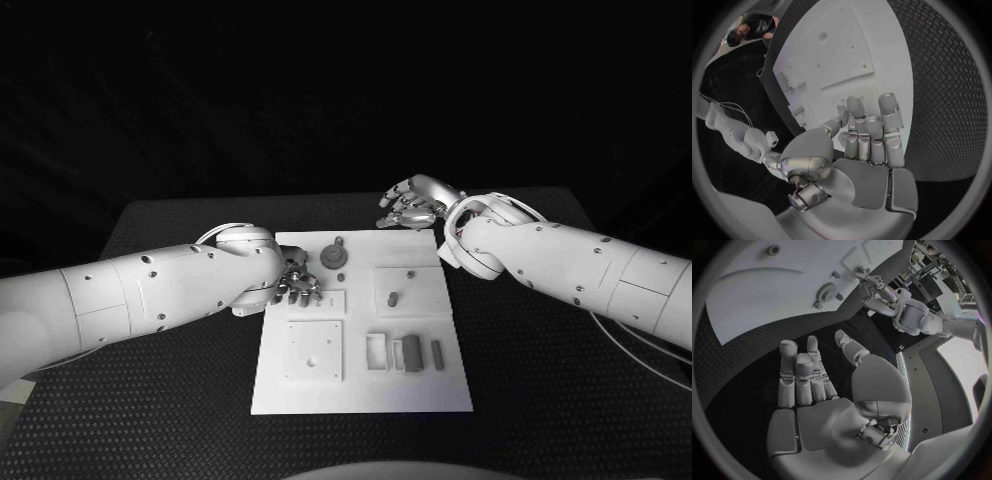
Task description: Assemble the parts on the task board
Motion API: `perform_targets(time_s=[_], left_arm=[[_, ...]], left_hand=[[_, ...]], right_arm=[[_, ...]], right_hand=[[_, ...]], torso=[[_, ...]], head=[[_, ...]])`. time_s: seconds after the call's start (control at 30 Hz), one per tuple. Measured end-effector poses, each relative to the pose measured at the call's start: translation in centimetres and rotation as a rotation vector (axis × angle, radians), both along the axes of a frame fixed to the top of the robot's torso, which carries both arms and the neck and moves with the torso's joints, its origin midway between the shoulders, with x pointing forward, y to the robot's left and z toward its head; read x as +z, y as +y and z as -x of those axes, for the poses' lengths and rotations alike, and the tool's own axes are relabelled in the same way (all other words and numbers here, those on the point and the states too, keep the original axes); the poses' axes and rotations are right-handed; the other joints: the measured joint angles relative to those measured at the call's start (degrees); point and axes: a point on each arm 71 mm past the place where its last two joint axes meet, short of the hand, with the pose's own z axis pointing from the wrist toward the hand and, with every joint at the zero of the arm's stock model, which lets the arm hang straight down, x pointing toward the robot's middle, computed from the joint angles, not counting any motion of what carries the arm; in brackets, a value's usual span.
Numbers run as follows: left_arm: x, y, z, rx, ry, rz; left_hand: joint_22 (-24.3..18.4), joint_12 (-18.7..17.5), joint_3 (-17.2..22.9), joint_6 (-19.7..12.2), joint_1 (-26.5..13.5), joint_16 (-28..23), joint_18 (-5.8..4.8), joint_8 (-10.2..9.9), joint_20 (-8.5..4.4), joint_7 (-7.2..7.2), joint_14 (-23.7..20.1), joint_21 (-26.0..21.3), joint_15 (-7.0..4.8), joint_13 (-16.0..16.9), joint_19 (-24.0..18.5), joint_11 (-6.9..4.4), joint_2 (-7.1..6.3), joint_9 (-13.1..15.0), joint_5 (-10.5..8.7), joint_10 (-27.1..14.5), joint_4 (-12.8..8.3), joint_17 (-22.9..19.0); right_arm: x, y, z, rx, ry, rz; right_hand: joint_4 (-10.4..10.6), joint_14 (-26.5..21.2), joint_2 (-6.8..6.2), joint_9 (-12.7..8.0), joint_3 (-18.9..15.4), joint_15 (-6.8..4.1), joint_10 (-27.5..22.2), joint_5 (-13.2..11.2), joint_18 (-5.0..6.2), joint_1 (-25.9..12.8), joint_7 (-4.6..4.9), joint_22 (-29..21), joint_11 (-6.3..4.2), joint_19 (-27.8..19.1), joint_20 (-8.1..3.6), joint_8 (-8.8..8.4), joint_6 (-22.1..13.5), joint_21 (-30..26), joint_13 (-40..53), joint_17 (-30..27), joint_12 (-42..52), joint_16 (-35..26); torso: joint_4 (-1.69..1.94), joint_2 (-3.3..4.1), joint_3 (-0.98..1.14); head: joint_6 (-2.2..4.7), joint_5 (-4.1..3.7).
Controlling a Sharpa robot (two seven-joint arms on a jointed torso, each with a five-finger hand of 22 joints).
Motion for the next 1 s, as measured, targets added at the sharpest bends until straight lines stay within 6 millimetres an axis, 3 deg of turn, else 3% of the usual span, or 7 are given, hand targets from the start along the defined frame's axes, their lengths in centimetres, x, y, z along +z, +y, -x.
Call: perform_targets(time_s=[0.23, 0.33, 0.5, 0.57, 0.63, 0.77, 1.0], left_arm=[[0.03, -0.03, -0.01, 0.005, -0.008, 0.007], [0.05, 0.01, -0.03, 0.009, -0.011, 0.011], [0.06, 0.14, -0.06, 0.017, -0.016, 0.017], [0.07, 0.18, -0.06, 0.02, -0.017, 0.02], [0.05, 0.2, -0.05, 0.023, -0.017, 0.022], [0.05, 0.23, -0.04, 0.026, -0.017, 0.026], [0.05, 0.21, -0.02, 0.028, -0.015, 0.03]], left_hand=[[0.0, -0.3, 0.4, 0.1, -0.1, 0.0, 0.0, 0.0, 0.01, 0.09, 0.0, -0.2, 0.0, 0.0, 0.0, 0.0, -0.08, 0.0, -0.91, 0.0, -0.2, -0.1], [0.0, -0.3, 2.5, 0.1, -1.0, -0.4, 0.0, -0.2, 0.02, 0.12, 0.0, -0.5, 0.0, -0.2, 0.0, 0.0, -1.01, 0.0, -3.09, 0.0, -0.8, -0.3], [0.0, -0.6, 6.0, -0.1, -2.1, -0.7, 0.0, -0.2, 0.11, 0.32, 0.0, -0.9, 0.0, -0.3, 0.1, 0.0, -3.86, 0.1, -6.44, 0.0, -2.1, -0.4], [0.0, -0.7, 8.4, -0.1, -1.9, -0.7, 0.02, -0.5, 0.11, 0.7, -0.1, -1.2, -0.13, -0.3, 0.1, 0.0, -4.97, 0.1, -7.98, 0.0, -3.7, -0.4], [0.0, -0.9, 9.0, -0.1, -1.8, -0.7, 0.02, -0.6, 0.11, 0.72, -0.2, -1.2, -0.19, -0.4, 0.1, 0.18, -5.97, 0.2, -8.91, -0.2, -3.6, -0.4], [0.0, -0.9, 8.7, -0.1, -2.7, -0.9, 0.02, -0.6, 0.11, 0.72, -0.2, -1.4, -0.19, -0.4, 0.1, 0.2, -7.02, 0.2, -9.2, -0.2, -2.8, -0.5], [0.0, -0.9, 8.7, -0.3, -3.0, -0.9, 0.02, -0.6, 0.11, 0.93, -0.2, -1.5, -0.18, -0.4, 0.1, 0.2, -7.31, 0.2, -9.43, -0.2, -2.5, -0.5]], right_arm=[[0.0, 0.0, 0.0, 0.0, 0.0, 0.0], [0.0, 0.0, 0.0, 0.0, 0.0, 0.0], [-0.01, -0.02, -0.01, 0.0, 0.001, 0.001], [-0.01, -0.03, -0.02, -0.001, 0.001, 0.001], [-0.02, -0.03, -0.02, -0.001, 0.001, 0.001], [-0.03, -0.05, -0.02, -0.001, 0.001, 0.001], [-0.03, -0.05, -0.02, -0.001, 0.002, 0.001]], right_hand=[[0.0, 0.0, 0.0, 0.0, 0.0, 0.0, 0.0, 0.0, 0.0, 0.0, -0.05, 0.0, 0.0, 0.0, 0.0, 0.21, 0.0, 0.0, 0.0, 0.0, 0.0, 0.0], [0.0, 0.0, 0.0, 0.0, 0.0, 0.0, 0.0, 0.0, 0.0, 0.0, -0.07, 0.0, 0.0, 0.0, 0.01, 0.21, 0.1, 0.0, 0.0, 0.0, 0.0, 0.0], [0.0, 0.0, 0.0, 0.0, 0.0, 0.0, 0.0, 0.0, 0.0, 0.0, -0.12, 0.0, 0.0, 0.0, 0.01, 0.21, 0.1, 0.0, 0.0, 0.0, 0.0, 0.0], [0.0, 0.0, 0.0, 0.0, 0.0, 0.0, 0.0, 0.0, 0.0, 0.0, -0.08, 0.0, 0.0, 0.0, 0.01, 0.21, 0.1, 0.0, 0.0, 0.0, 0.0, 0.0], [0.0, -0.2, 0.0, 0.0, 0.0, 0.15, 0.0, 0.0, 0.0, 0.0, 0.0, 0.0, 0.0, 0.0, 0.01, 0.21, 0.0, 0.0, 0.0, 0.0, 0.0, 0.0], [0.0, -0.1, 0.0, 0.0, 0.0, 0.15, 0.0, 0.0, 0.0, 0.0, 0.02, 0.0, 0.0, 0.0, 0.02, 0.21, -0.1, 0.0, 0.0, -0.1, 0.0, 0.0], [0.0, -0.4, 0.0, 0.0, 0.0, -0.06, 0.0, 0.0, 0.0, 0.0, -0.07, 0.0, 0.0, -0.1, 0.1, 0.21, -0.2, -0.2, 0.0, -0.1, 0.0, 0.0]], torso=[[0.02, 0.0, -0.01], [0.02, 0.0, 0.0], [0.01, 0.0, 0.01], [0.0, 0.0, 0.02], [-0.01, 0.0, 0.03], [-0.01, 0.0, 0.02], [-0.01, -0.01, 0.04]], head=[[0.03, -0.01], [0.05, 0.03], [0.09, 0.0], [0.1, -0.02], [0.1, -0.02], [0.11, -0.03], [0.1, -0.02]])
